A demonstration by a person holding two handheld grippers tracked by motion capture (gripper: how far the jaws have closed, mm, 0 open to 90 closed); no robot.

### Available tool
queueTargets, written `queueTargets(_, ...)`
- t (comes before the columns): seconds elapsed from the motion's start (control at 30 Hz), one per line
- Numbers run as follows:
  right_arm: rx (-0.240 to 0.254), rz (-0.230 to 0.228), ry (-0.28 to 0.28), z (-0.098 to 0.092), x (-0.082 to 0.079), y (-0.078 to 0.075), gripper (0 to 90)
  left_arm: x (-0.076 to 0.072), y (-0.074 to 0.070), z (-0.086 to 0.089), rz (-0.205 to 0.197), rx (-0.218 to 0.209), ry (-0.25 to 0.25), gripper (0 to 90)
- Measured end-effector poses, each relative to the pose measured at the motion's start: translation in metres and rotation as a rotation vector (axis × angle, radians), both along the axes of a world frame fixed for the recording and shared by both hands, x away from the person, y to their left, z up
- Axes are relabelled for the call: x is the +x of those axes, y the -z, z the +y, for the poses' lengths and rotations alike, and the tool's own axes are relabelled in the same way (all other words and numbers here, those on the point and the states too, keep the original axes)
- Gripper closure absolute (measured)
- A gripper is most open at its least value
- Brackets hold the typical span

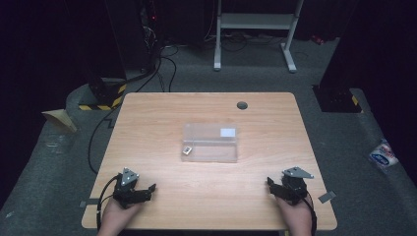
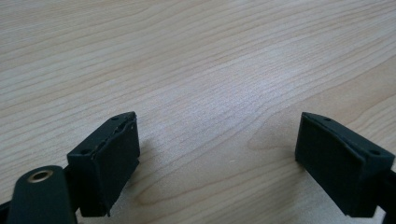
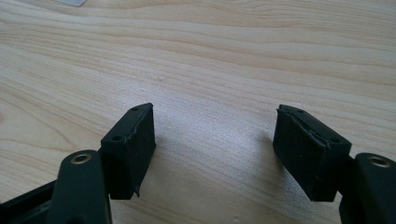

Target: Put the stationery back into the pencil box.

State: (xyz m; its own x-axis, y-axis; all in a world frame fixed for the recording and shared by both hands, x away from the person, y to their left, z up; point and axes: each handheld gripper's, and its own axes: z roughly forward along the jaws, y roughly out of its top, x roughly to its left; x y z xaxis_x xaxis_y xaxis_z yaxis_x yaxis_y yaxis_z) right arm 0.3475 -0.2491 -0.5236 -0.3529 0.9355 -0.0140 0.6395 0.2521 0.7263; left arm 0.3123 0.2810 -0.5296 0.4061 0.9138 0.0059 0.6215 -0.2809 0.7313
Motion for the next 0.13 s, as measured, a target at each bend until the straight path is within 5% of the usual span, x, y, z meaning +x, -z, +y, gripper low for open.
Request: queueTargets(0.13, 0.000, 0.000, 0.000, 0.0001, -0.0001, 0.0000, 29.4, 0.0000, 0.0000, 0.0000, 0.000, 0.000, -0.001, 13.9)
